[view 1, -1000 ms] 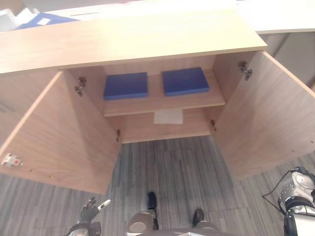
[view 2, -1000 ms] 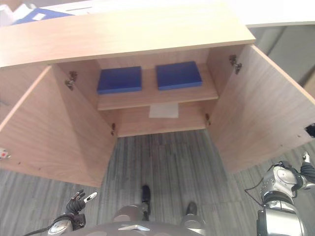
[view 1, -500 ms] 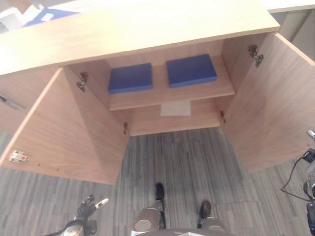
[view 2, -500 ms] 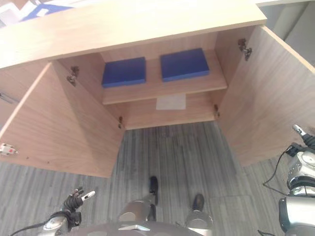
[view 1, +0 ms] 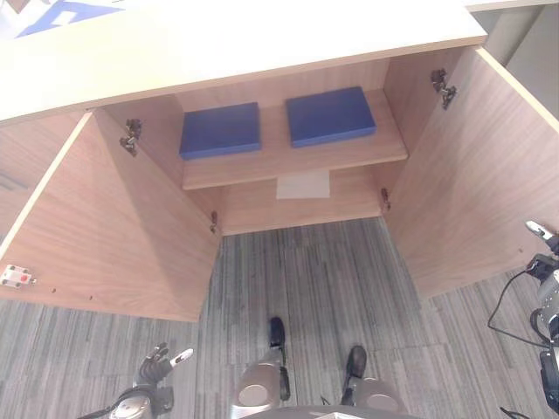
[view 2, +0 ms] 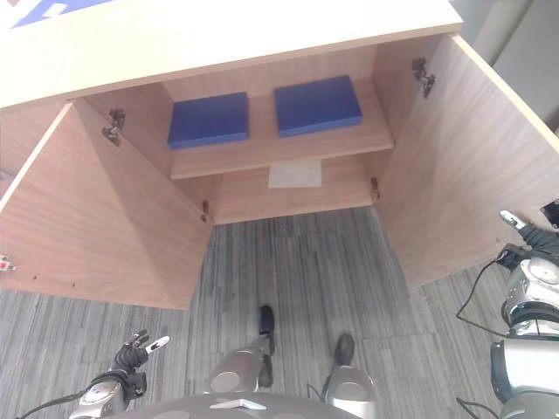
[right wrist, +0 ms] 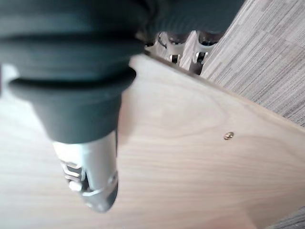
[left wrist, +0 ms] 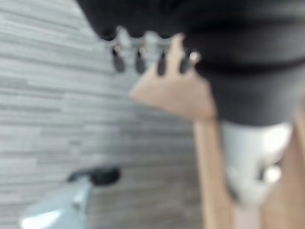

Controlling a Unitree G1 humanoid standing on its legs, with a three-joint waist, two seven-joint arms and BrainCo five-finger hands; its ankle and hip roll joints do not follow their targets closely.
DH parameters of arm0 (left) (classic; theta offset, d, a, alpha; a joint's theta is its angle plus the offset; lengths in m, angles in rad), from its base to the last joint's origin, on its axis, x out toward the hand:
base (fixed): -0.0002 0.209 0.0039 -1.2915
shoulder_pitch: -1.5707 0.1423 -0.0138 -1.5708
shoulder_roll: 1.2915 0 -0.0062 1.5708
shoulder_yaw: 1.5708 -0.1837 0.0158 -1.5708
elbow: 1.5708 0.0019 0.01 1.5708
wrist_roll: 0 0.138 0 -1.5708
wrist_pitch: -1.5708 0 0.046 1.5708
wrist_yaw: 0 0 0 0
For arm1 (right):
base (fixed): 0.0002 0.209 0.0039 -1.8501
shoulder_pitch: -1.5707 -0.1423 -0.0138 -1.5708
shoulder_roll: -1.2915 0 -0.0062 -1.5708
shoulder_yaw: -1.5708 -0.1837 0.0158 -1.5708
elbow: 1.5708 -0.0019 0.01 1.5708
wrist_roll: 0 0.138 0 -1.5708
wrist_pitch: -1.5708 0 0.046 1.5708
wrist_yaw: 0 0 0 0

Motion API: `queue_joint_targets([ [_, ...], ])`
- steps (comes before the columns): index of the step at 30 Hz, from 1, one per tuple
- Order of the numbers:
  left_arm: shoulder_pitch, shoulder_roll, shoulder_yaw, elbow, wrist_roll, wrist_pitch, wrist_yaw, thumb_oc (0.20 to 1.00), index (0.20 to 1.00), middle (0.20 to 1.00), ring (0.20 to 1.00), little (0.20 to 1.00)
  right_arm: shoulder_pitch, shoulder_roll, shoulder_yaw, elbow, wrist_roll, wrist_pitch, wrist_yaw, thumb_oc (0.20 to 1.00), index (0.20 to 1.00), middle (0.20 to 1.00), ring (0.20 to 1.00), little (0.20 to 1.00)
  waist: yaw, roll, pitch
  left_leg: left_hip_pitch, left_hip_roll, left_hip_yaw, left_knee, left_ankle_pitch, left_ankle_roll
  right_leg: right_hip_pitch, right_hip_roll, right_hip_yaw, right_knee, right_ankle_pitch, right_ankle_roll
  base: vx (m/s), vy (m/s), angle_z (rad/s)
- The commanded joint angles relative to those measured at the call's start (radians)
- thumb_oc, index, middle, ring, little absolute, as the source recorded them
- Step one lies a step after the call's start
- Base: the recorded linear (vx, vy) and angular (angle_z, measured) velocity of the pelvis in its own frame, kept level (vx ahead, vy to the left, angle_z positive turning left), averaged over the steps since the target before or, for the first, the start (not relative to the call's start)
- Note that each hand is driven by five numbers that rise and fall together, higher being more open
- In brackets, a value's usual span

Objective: Put the empty folder in the office cabinet

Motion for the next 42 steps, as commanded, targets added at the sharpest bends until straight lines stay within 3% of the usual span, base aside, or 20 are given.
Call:
queue_joint_targets([
  [1, -0.043, 0.055, 0.003, -0.008, -0.035, -0.031, 0.009, 1.0, 1.0, 1.0, 1.0, 1.0, -0.14, 0.113, 0.2, -0.227, -0.172, -0.099, 0.251, 1.0, 1.0, 1.0, 1.0, 1.0, 0.102, -0.052, 0.009, 0.014, -0.003, 0.011, 0.028, -0.122, -0.049, 0.006, -0.047, -0.004, 0.093, -0.135, -0.007, 0.0, 0.0, 0.0],
  [13, -0.006, 0.015, 0.055, -0.072, -0.052, -0.072, 0.038, 1.0, 1.0, 1.0, 1.0, 1.0, -0.056, 0.298, 0.456, -0.414, -0.285, -0.08, 0.267, 1.0, 1.0, 1.0, 1.0, 1.0, 0.176, -0.092, 0.0, 0.025, 0.013, -0.007, 0.025, -0.122, -0.062, 0.08, -0.026, -0.059, 0.097, -0.183, -0.023, 0.05, -0.036, 0.14],
  [14, -0.005, 0.01, 0.054, -0.08, -0.052, -0.084, 0.055, 1.0, 1.0, 1.0, 1.0, 1.0, -0.072, 0.331, 0.484, -0.391, -0.287, -0.092, 0.238, 1.0, 1.0, 1.0, 1.0, 1.0, 0.2, -0.096, -0.007, 0.028, 0.012, -0.017, 0.026, -0.124, -0.06, 0.096, -0.021, -0.074, 0.104, -0.193, -0.029, 0.07, -0.055, 0.2],
  [18, -0.004, 0.009, 0.064, -0.079, -0.046, -0.115, 0.081, 1.0, 1.0, 1.0, 1.0, 1.0, -0.104, 0.373, 0.501, -0.348, -0.294, -0.089, 0.189, 1.0, 1.0, 1.0, 1.0, 1.0, 0.233, -0.097, -0.017, 0.029, 0.012, -0.016, 0.032, -0.129, -0.058, 0.118, -0.016, -0.103, 0.118, -0.211, -0.039, 0.11, -0.055, 0.9],
  [22, -0.016, 0.017, 0.094, -0.099, -0.05, -0.155, 0.144, 1.0, 1.0, 1.0, 1.0, 1.0, -0.108, 0.395, 0.482, -0.31, -0.299, -0.04, 0.087, 1.0, 1.0, 1.0, 1.0, 1.0, 0.238, -0.102, -0.028, 0.041, 0.036, 0.061, 0.076, -0.153, -0.053, 0.13, -0.029, -0.169, 0.131, -0.215, -0.046, 0.08, 0.02, 0.81],
  [25, -0.023, 0.02, 0.117, -0.11, -0.04, -0.189, 0.199, 1.0, 1.0, 1.0, 1.0, 1.0, -0.114, 0.404, 0.453, -0.241, -0.287, -0.032, 0.031, 1.0, 1.0, 1.0, 1.0, 1.0, 0.242, -0.109, -0.034, 0.064, 0.048, 0.06, 0.096, -0.176, -0.051, 0.122, -0.045, -0.184, 0.134, -0.207, -0.043, 0.04, 0.102, 0.65],
  [30, -0.008, 0.021, 0.16, -0.135, -0.017, -0.244, 0.257, 1.0, 1.0, 1.0, 1.0, 1.0, -0.062, 0.394, 0.419, -0.205, -0.283, -0.022, 0.024, 1.0, 1.0, 1.0, 1.0, 1.0, 0.226, -0.119, -0.048, 0.125, 0.062, 0.046, 0.102, -0.211, -0.049, 0.109, -0.069, -0.169, 0.122, -0.183, -0.032, 0.05, 0.195, 0.24],
  [35, 0.001, 0.023, 0.19, -0.158, 0.003, -0.266, 0.306, 1.0, 1.0, 1.0, 1.0, 1.0, 0.036, 0.387, 0.405, -0.236, -0.281, -0.026, 0.022, 1.0, 1.0, 1.0, 1.0, 1.0, 0.199, -0.114, -0.056, 0.155, 0.065, 0.045, 0.054, -0.2, -0.052, 0.104, -0.075, -0.143, 0.105, -0.165, -0.015, 0.08, 0.278, -0.1],
  [36, 0.006, 0.044, 0.219, -0.178, 0.033, -0.268, 0.328, 1.0, 1.0, 1.0, 1.0, 1.0, 0.179, 0.386, 0.391, -0.296, -0.276, -0.013, 0.029, 1.0, 1.0, 1.0, 1.0, 1.0, 0.165, -0.113, -0.059, 0.169, 0.064, 0.056, 0.028, -0.201, -0.047, 0.098, -0.085, -0.117, 0.089, -0.146, 0.006, 0.08, 0.275, -0.09],
  [37, 0.006, 0.044, 0.219, -0.178, 0.033, -0.268, 0.328, 1.0, 1.0, 1.0, 1.0, 1.0, 0.179, 0.386, 0.391, -0.296, -0.276, -0.013, 0.029, 1.0, 1.0, 1.0, 1.0, 1.0, 0.165, -0.113, -0.059, 0.169, 0.064, 0.056, 0.028, -0.201, -0.047, 0.098, -0.085, -0.117, 0.089, -0.146, 0.006, 0.15, 0.563, -0.15],
  [39, 0.005, 0.118, 0.276, -0.197, 0.063, -0.257, 0.337, 1.0, 1.0, 1.0, 1.0, 1.0, 0.391, 0.383, 0.334, -0.371, -0.334, 0.019, 0.057, 1.0, 1.0, 1.0, 1.0, 1.0, 0.099, -0.129, -0.07, 0.19, 0.037, 0.074, 0.002, -0.24, -0.022, 0.085, -0.114, -0.085, 0.042, -0.098, 0.057, 0.12, 0.56, -0.1],
  [42, 0.0, 0.135, 0.284, -0.198, 0.079, -0.249, 0.341, 1.0, 1.0, 1.0, 1.0, 1.0, 0.427, 0.379, 0.318, -0.373, -0.346, 0.018, 0.06, 1.0, 1.0, 1.0, 1.0, 1.0, 0.085, -0.135, -0.072, 0.193, 0.03, 0.083, 0.0, -0.249, -0.016, 0.078, -0.121, -0.08, 0.037, -0.087, 0.068, 0.03, 0.168, -0.26],
])
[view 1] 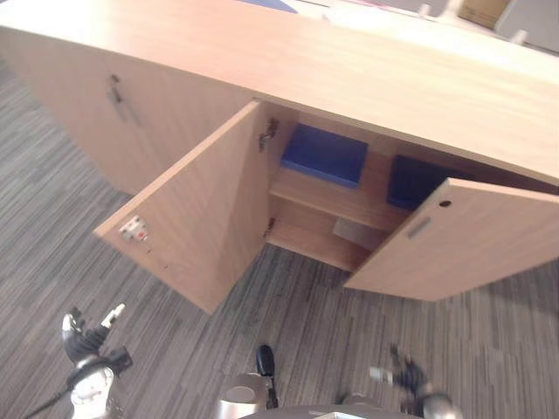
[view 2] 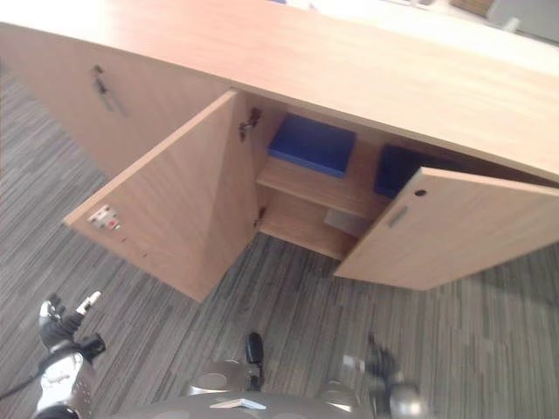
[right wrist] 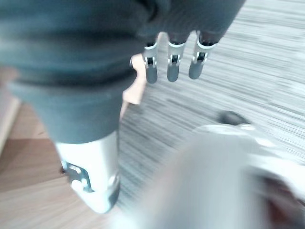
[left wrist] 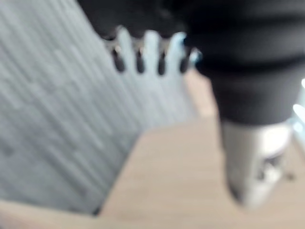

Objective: Put the empty folder in the office cabinet

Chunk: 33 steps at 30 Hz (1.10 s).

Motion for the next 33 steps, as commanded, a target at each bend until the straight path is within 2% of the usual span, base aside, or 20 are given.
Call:
queue_joint_targets([
  [1, 0.0, -0.005, -0.03, 0.033, 0.047, -0.05, 0.021, 1.0, 1.0, 1.0, 1.0, 1.0, -0.39, -0.069, -0.01, 0.104, -0.047, -0.023, 0.008, 1.0, 1.0, 1.0, 1.0, 1.0, 0.065, 0.074, -0.043, 0.036, 0.208, -0.111, 0.006, -0.077, -0.206, 0.06, 0.046, -0.051, -0.07, -0.13, -0.004, 0.01, 0.382, -0.7],
  [2, -0.03, 0.044, -0.025, 0.025, 0.053, -0.021, 0.023, 1.0, 1.0, 1.0, 1.0, 1.0, -0.326, -0.083, -0.049, 0.117, -0.057, -0.039, 0.017, 1.0, 1.0, 1.0, 1.0, 1.0, 0.032, 0.061, -0.038, 0.037, 0.191, -0.085, 0.003, -0.098, -0.191, 0.033, 0.025, -0.041, -0.074, -0.105, 0.026, -0.06, 0.428, -0.45],
  [4, -0.092, 0.1, -0.046, 0.025, 0.052, -0.005, 0.014, 1.0, 1.0, 1.0, 1.0, 1.0, -0.305, -0.096, -0.072, 0.132, -0.057, -0.076, 0.012, 1.0, 1.0, 1.0, 1.0, 1.0, 0.004, 0.046, -0.014, 0.025, 0.175, -0.062, 0.005, -0.114, -0.173, -0.014, 0.001, -0.022, -0.057, -0.085, 0.053, -0.1, 0.384, -0.39],
  [7, -0.119, 0.121, -0.058, 0.025, 0.044, 0.003, 0.005, 1.0, 1.0, 1.0, 1.0, 1.0, -0.304, -0.098, -0.075, 0.138, -0.048, -0.091, 0.009, 1.0, 1.0, 1.0, 1.0, 1.0, -0.004, 0.039, -0.003, 0.02, 0.173, -0.056, 0.008, -0.118, -0.167, -0.031, -0.004, -0.015, -0.049, -0.079, 0.06, -0.09, 0.089, -0.12],
  [9, -0.228, 0.17, -0.121, 0.021, 0.023, 0.05, -0.071, 1.0, 1.0, 1.0, 1.0, 1.0, -0.322, -0.098, -0.082, 0.137, -0.013, -0.131, -0.003, 1.0, 1.0, 1.0, 1.0, 1.0, -0.033, 0.013, 0.039, -0.006, 0.173, -0.028, 0.027, -0.134, -0.149, -0.092, -0.016, 0.009, -0.025, -0.054, 0.08, -0.21, 0.102, -0.17],
  [13, -0.261, 0.163, -0.156, 0.017, 0.001, 0.064, -0.113, 1.0, 1.0, 1.0, 1.0, 1.0, -0.337, -0.098, -0.083, 0.12, -0.016, -0.137, -0.012, 1.0, 1.0, 1.0, 1.0, 1.0, -0.047, 0.004, 0.051, -0.012, 0.174, -0.013, 0.035, -0.143, -0.142, -0.108, -0.015, 0.023, -0.026, -0.044, 0.085, -0.09, 0.051, -0.12],
  [15, -0.272, 0.145, -0.181, 0.016, -0.011, 0.073, -0.148, 1.0, 1.0, 1.0, 1.0, 1.0, -0.345, -0.097, -0.084, 0.114, -0.023, -0.146, -0.019, 1.0, 1.0, 1.0, 1.0, 1.0, -0.056, 0.0, 0.052, -0.011, 0.175, -0.002, 0.037, -0.147, -0.139, -0.113, -0.014, 0.033, -0.029, -0.038, 0.088, -0.03, 0.026, -0.15],
  [17, -0.275, 0.093, -0.23, 0.006, -0.018, 0.088, -0.201, 1.0, 1.0, 1.0, 1.0, 1.0, -0.351, -0.091, -0.085, 0.091, -0.037, -0.148, -0.054, 1.0, 1.0, 1.0, 1.0, 1.0, -0.069, -0.006, 0.05, -0.005, 0.177, 0.019, 0.044, -0.154, -0.133, -0.111, -0.012, 0.048, -0.04, -0.027, 0.091, -0.02, -0.004, -0.12],
  [21, -0.254, 0.009, -0.28, 0.004, -0.007, 0.091, -0.223, 1.0, 1.0, 1.0, 1.0, 1.0, -0.352, -0.084, -0.091, 0.08, -0.058, -0.135, -0.099, 1.0, 1.0, 1.0, 1.0, 1.0, -0.085, -0.004, 0.038, 0.016, 0.178, 0.038, 0.041, -0.157, -0.129, -0.104, -0.007, 0.06, -0.043, -0.025, 0.092, 0.02, -0.024, -0.18],
  [25, -0.2, -0.096, -0.324, 0.004, 0.009, 0.092, -0.23, 1.0, 1.0, 1.0, 1.0, 1.0, -0.326, -0.068, -0.107, 0.062, -0.083, -0.101, -0.146, 1.0, 1.0, 1.0, 1.0, 1.0, -0.105, 0.01, 0.017, 0.045, 0.175, 0.055, 0.041, -0.164, -0.128, -0.085, -0.001, 0.077, -0.046, -0.03, 0.089, 0.09, -0.045, -0.04],
  [31, -0.182, -0.161, -0.363, 0.032, 0.023, 0.107, -0.26, 1.0, 1.0, 1.0, 1.0, 1.0, -0.305, -0.039, -0.109, 0.079, -0.1, -0.092, -0.184, 1.0, 1.0, 1.0, 1.0, 1.0, -0.126, 0.02, -0.009, 0.072, 0.175, 0.069, 0.037, -0.167, -0.13, -0.062, 0.007, 0.093, -0.053, -0.04, 0.08, 0.1, -0.067, -0.11],
  [33, -0.186, -0.197, -0.389, 0.055, 0.055, 0.088, -0.22, 1.0, 1.0, 1.0, 1.0, 1.0, -0.295, -0.022, -0.106, 0.091, -0.116, -0.089, -0.191, 1.0, 1.0, 1.0, 1.0, 1.0, -0.143, 0.024, -0.028, 0.092, 0.173, 0.079, 0.028, -0.166, -0.135, -0.044, 0.017, 0.106, -0.065, -0.047, 0.074, 0.18, -0.093, -0.22],
])
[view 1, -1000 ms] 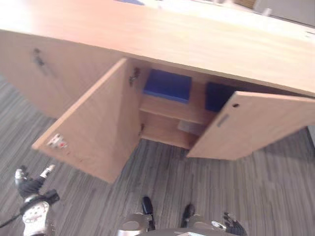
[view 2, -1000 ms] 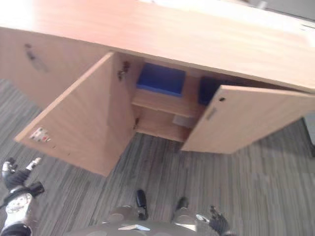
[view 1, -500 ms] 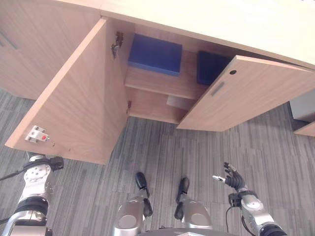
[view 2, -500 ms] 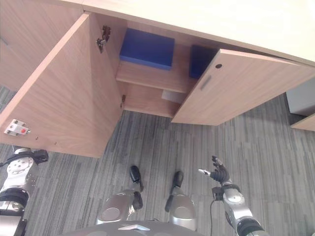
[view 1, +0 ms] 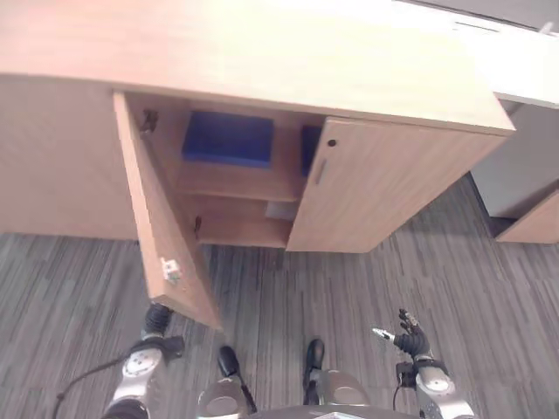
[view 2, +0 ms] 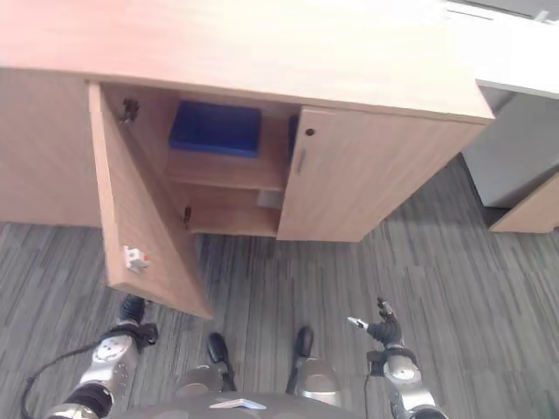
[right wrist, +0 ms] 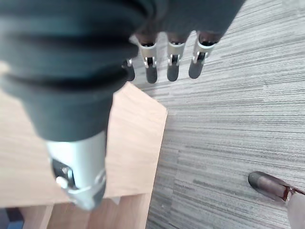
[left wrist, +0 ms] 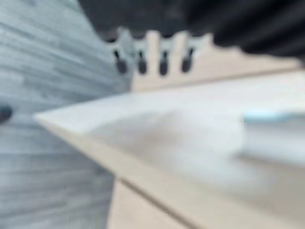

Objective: Put the empty folder in the office cabinet

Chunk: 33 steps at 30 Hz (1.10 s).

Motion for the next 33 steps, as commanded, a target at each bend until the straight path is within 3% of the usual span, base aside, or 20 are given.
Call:
queue_joint_targets([
  [1, -0.114, -0.034, -0.05, 0.058, 0.097, -0.059, 0.042, 1.0, 1.0, 1.0, 1.0, 1.0, -0.046, -0.062, -0.012, -0.005, -0.059, -0.02, -0.035, 1.0, 1.0, 1.0, 1.0, 1.0, -0.036, 0.085, -0.021, 0.081, 0.031, -0.052, 0.017, -0.205, 0.01, 0.012, -0.037, 0.031, 0.036, -0.066, 0.05, 0.15, -0.058, -0.2],
  [6, -0.193, -0.031, -0.053, 0.084, 0.117, -0.054, 0.223, 1.0, 1.0, 1.0, 1.0, 1.0, -0.029, -0.069, -0.006, 0.008, -0.088, -0.008, -0.04, 1.0, 1.0, 1.0, 1.0, 1.0, -0.084, 0.1, -0.056, 0.113, 0.03, -0.026, -0.001, -0.196, -0.006, 0.041, -0.015, 0.063, 0.013, -0.08, 0.037, 0.15, -0.011, -0.31],
  [8, -0.215, -0.027, -0.049, 0.095, 0.105, -0.044, 0.247, 1.0, 1.0, 1.0, 1.0, 1.0, -0.026, -0.075, -0.003, 0.012, -0.094, -0.01, -0.039, 1.0, 1.0, 1.0, 1.0, 1.0, -0.094, 0.104, -0.062, 0.116, 0.031, -0.022, -0.002, -0.195, -0.009, 0.044, -0.011, 0.068, 0.01, -0.084, 0.036, 0.11, 0.013, -0.19],
  [10, -0.305, 0.019, -0.028, 0.153, 0.097, 0.008, 0.3, 1.0, 1.0, 1.0, 1.0, 1.0, -0.019, -0.094, 0.005, 0.023, -0.118, -0.019, -0.037, 1.0, 1.0, 1.0, 1.0, 1.0, -0.13, 0.115, -0.08, 0.124, 0.033, -0.003, -0.005, -0.189, -0.018, 0.047, -0.002, 0.085, 0.005, -0.09, 0.034, 0.13, 0.039, -0.14],
  [15, -0.376, 0.064, -0.012, 0.2, 0.054, 0.032, 0.31, 1.0, 1.0, 1.0, 1.0, 1.0, -0.018, -0.109, 0.016, 0.018, -0.125, -0.02, -0.039, 1.0, 1.0, 1.0, 1.0, 1.0, -0.154, 0.122, -0.088, 0.127, 0.036, 0.012, -0.007, -0.186, -0.023, 0.046, 0.002, 0.093, 0.004, -0.094, 0.033, 0.06, 0.031, -0.15],
  [18, -0.501, 0.157, 0.011, 0.291, 0.013, 0.066, 0.29, 1.0, 1.0, 1.0, 1.0, 1.0, -0.026, -0.14, 0.028, 0.016, -0.129, -0.025, -0.035, 1.0, 1.0, 1.0, 1.0, 1.0, -0.185, 0.134, -0.09, 0.121, 0.036, 0.033, -0.007, -0.185, -0.029, 0.034, 0.009, 0.109, 0.003, -0.099, 0.032, 0.02, 0.045, -0.1],
  [23, -0.545, 0.182, 0.003, 0.327, 0.005, 0.098, 0.253, 1.0, 1.0, 1.0, 1.0, 1.0, -0.04, -0.151, 0.034, 0.034, -0.133, -0.043, -0.034, 1.0, 1.0, 1.0, 1.0, 1.0, -0.186, 0.141, -0.085, 0.112, 0.034, 0.035, -0.004, -0.184, -0.027, 0.025, 0.007, 0.111, 0.004, -0.101, 0.031, -0.02, 0.029, -0.14],
  [25, -0.535, 0.168, -0.007, 0.328, -0.003, 0.12, 0.238, 1.0, 1.0, 1.0, 1.0, 1.0, -0.046, -0.149, 0.035, 0.041, -0.135, -0.047, -0.03, 1.0, 1.0, 1.0, 1.0, 1.0, -0.179, 0.141, -0.084, 0.11, 0.033, 0.029, -0.003, -0.184, -0.026, 0.027, 0.006, 0.106, 0.004, -0.102, 0.031, -0.02, 0.001, 0.05],
  [26, -0.484, 0.117, -0.02, 0.325, 0.006, 0.149, 0.212, 1.0, 1.0, 1.0, 1.0, 1.0, -0.051, -0.137, 0.037, 0.054, -0.133, -0.05, -0.029, 1.0, 1.0, 1.0, 1.0, 1.0, -0.161, 0.138, -0.083, 0.11, 0.032, 0.014, -0.002, -0.184, -0.024, 0.034, 0.003, 0.093, 0.004, -0.103, 0.03, -0.02, -0.002, 0.1],
  [29, -0.424, 0.06, -0.037, 0.313, 0.012, 0.162, 0.204, 1.0, 1.0, 1.0, 1.0, 1.0, -0.056, -0.125, 0.036, 0.061, -0.132, -0.035, -0.027, 1.0, 1.0, 1.0, 1.0, 1.0, -0.143, 0.134, -0.082, 0.108, 0.031, -0.002, -0.002, -0.184, -0.022, 0.042, 0.0, 0.082, 0.004, -0.103, 0.03, -0.03, -0.006, 0.07],
  [30, -0.349, -0.013, -0.056, 0.305, 0.032, 0.164, 0.206, 1.0, 1.0, 1.0, 1.0, 1.0, -0.063, -0.107, 0.037, 0.071, -0.131, -0.011, -0.026, 1.0, 1.0, 1.0, 1.0, 1.0, -0.12, 0.13, -0.078, 0.105, 0.031, -0.02, -0.002, -0.181, -0.02, 0.048, -0.003, 0.07, 0.006, -0.102, 0.028, -0.05, -0.01, 0.12],
  [33, -0.312, -0.043, -0.063, 0.303, 0.017, 0.173, 0.186, 1.0, 1.0, 1.0, 1.0, 1.0, -0.068, -0.099, 0.036, 0.082, -0.134, 0.003, -0.023, 1.0, 1.0, 1.0, 1.0, 1.0, -0.107, 0.127, -0.076, 0.102, 0.029, -0.03, -0.001, -0.181, -0.019, 0.052, -0.005, 0.062, 0.006, -0.102, 0.028, -0.08, 0.0, 0.28],
])
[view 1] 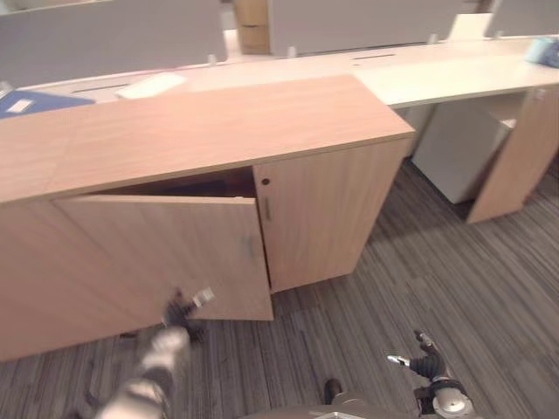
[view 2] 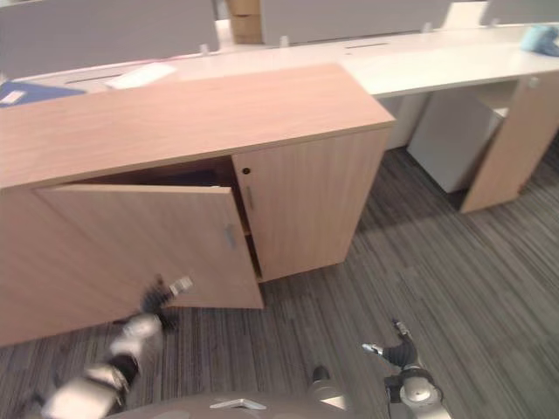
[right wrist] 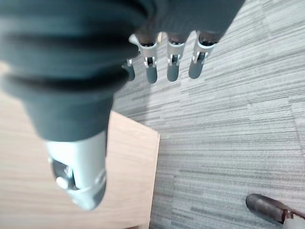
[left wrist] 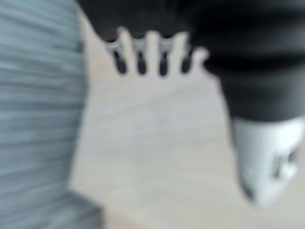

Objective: Put the empty folder in the office cabinet

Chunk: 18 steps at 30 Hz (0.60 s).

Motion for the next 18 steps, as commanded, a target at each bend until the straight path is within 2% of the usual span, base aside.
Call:
queue_joint_targets([
  [1, -0.11, 0.05, 0.013, 0.103, -0.047, 0.007, -0.086, 1.0, 1.0, 1.0, 1.0, 1.0, -0.116, -0.017, -0.01, 0.073, -0.017, 0.02, 0.009, 1.0, 1.0, 1.0, 1.0, 1.0, 0.022, 0.024, 0.074, 0.021, 0.007, -0.12, 0.011, -0.14, 0.036, 0.039, -0.038, -0.055, 0.007, -0.102, 0.064, -0.08, 0.014, 0.15],
  [2, -0.11, 0.05, 0.013, 0.103, -0.047, 0.007, -0.086, 1.0, 1.0, 1.0, 1.0, 1.0, -0.116, -0.017, -0.01, 0.073, -0.017, 0.02, 0.009, 1.0, 1.0, 1.0, 1.0, 1.0, 0.022, 0.024, 0.074, 0.021, 0.007, -0.12, 0.011, -0.14, 0.036, 0.039, -0.038, -0.055, 0.007, -0.102, 0.064, -0.12, 0.024, 0.56],
  [3, -0.062, 0.039, 0.018, 0.106, -0.073, 0.02, -0.099, 1.0, 1.0, 1.0, 1.0, 1.0, -0.121, -0.004, -0.014, 0.092, -0.02, 0.03, 0.016, 1.0, 1.0, 1.0, 1.0, 1.0, 0.04, 0.021, 0.077, 0.021, 0.001, -0.133, 0.012, -0.144, 0.042, 0.043, -0.043, -0.065, 0.008, -0.1, 0.066, -0.09, 0.014, 0.57],
  [4, 0.001, 0.032, 0.033, 0.122, -0.014, 0.047, -0.136, 1.0, 1.0, 1.0, 1.0, 1.0, -0.129, 0.019, -0.022, 0.132, -0.015, 0.037, 0.035, 1.0, 1.0, 1.0, 1.0, 1.0, 0.071, 0.016, 0.081, 0.019, -0.007, -0.152, 0.013, -0.147, 0.05, 0.05, -0.056, -0.084, 0.01, -0.094, 0.071, -0.09, 0.014, 0.57],
  [5, 0.001, 0.032, 0.033, 0.122, -0.014, 0.047, -0.136, 1.0, 1.0, 1.0, 1.0, 1.0, -0.129, 0.019, -0.022, 0.132, -0.015, 0.037, 0.035, 1.0, 1.0, 1.0, 1.0, 1.0, 0.071, 0.016, 0.081, 0.019, -0.007, -0.152, 0.013, -0.147, 0.05, 0.05, -0.056, -0.084, 0.01, -0.094, 0.071, -0.11, -0.013, 0.35],
  [6, 0.046, 0.029, 0.031, 0.145, 0.029, 0.074, -0.151, 1.0, 1.0, 1.0, 1.0, 1.0, -0.133, 0.035, -0.028, 0.167, -0.001, 0.037, 0.055, 1.0, 1.0, 1.0, 1.0, 1.0, 0.097, 0.012, 0.084, 0.015, -0.013, -0.165, 0.012, -0.148, 0.057, 0.057, -0.07, -0.105, 0.015, -0.086, 0.079, -0.09, -0.039, 0.23],
  [8, 0.101, 0.032, 0.038, 0.181, 0.072, 0.078, -0.168, 1.0, 1.0, 1.0, 1.0, 1.0, -0.14, 0.057, -0.033, 0.202, -0.007, 0.048, 0.082, 1.0, 1.0, 1.0, 1.0, 1.0, 0.123, 0.009, 0.086, 0.01, -0.019, -0.186, 0.011, -0.153, 0.07, 0.052, -0.082, -0.115, 0.045, -0.094, 0.086, -0.15, -0.097, 0.34],
  [10, 0.139, 0.047, 0.05, 0.211, 0.071, 0.068, -0.196, 1.0, 1.0, 1.0, 1.0, 1.0, -0.141, 0.08, -0.032, 0.258, 0.023, 0.04, 0.09, 1.0, 1.0, 1.0, 1.0, 1.0, 0.133, 0.01, 0.084, -0.01, -0.021, -0.241, 0.006, -0.144, 0.093, 0.026, -0.046, -0.063, 0.106, -0.134, 0.053, -0.15, -0.179, 0.33],
  [12, 0.145, 0.053, 0.05, 0.212, 0.077, 0.067, -0.206, 1.0, 1.0, 1.0, 1.0, 1.0, -0.144, 0.085, -0.034, 0.28, 0.04, 0.036, 0.09, 1.0, 1.0, 1.0, 1.0, 1.0, 0.135, 0.014, 0.08, -0.013, -0.022, -0.266, 0.003, -0.143, 0.097, 0.023, -0.021, -0.041, 0.136, -0.167, 0.035, -0.06, -0.136, 0.68],
  [14, 0.143, 0.053, 0.044, 0.214, 0.07, 0.051, -0.23, 1.0, 1.0, 1.0, 1.0, 1.0, -0.162, 0.092, -0.033, 0.326, 0.049, 0.018, 0.102, 1.0, 1.0, 1.0, 1.0, 1.0, 0.144, 0.019, 0.074, -0.023, -0.027, -0.306, 0.003, -0.139, 0.098, 0.019, 0.024, -0.025, 0.168, -0.21, 0.003, -0.1, -0.216, 0.71],
  [16, 0.143, 0.052, 0.042, 0.215, 0.063, 0.046, -0.234, 1.0, 1.0, 1.0, 1.0, 1.0, -0.166, 0.092, -0.03, 0.332, 0.053, 0.017, 0.106, 1.0, 1.0, 1.0, 1.0, 1.0, 0.146, 0.019, 0.075, -0.023, -0.028, -0.311, 0.005, -0.14, 0.096, 0.022, 0.029, -0.029, 0.166, -0.213, -0.002, -0.05, -0.16, 0.25],
  [18, 0.14, 0.056, 0.04, 0.195, 0.02, 0.052, -0.243, 1.0, 1.0, 1.0, 1.0, 1.0, -0.184, 0.085, -0.017, 0.34, 0.06, 0.053, 0.131, 1.0, 1.0, 1.0, 1.0, 1.0, 0.156, 0.02, 0.074, -0.021, -0.027, -0.333, 0.003, -0.129, 0.083, 0.049, 0.055, -0.032, 0.13, -0.208, -0.021, -0.08, -0.244, 0.41],
])
